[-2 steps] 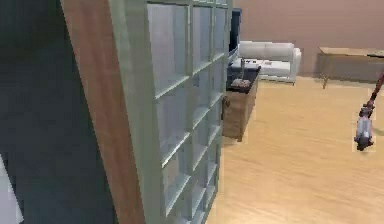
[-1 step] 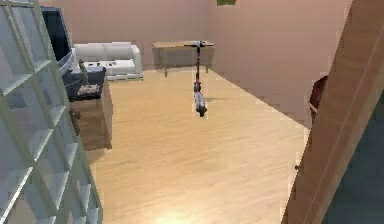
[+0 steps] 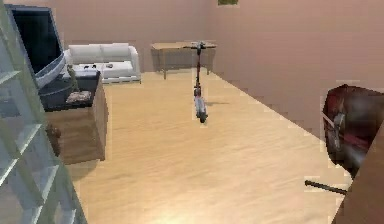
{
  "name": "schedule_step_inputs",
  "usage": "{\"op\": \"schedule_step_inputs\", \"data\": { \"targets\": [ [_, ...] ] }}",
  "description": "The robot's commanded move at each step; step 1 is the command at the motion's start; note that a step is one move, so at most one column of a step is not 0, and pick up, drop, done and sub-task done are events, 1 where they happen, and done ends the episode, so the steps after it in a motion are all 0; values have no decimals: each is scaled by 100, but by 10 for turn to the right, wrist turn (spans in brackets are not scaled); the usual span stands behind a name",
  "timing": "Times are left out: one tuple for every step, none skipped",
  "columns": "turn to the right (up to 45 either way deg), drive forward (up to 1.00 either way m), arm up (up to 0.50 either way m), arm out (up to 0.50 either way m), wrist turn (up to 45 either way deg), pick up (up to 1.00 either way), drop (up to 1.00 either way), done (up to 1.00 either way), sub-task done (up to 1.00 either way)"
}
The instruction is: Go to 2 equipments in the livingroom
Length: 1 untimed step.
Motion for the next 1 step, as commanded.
{"op": "schedule_step_inputs", "data": {
  "targets": [
    [-150, 0, 0, 0, 0, 0, 0, 0, 0]
  ]
}}
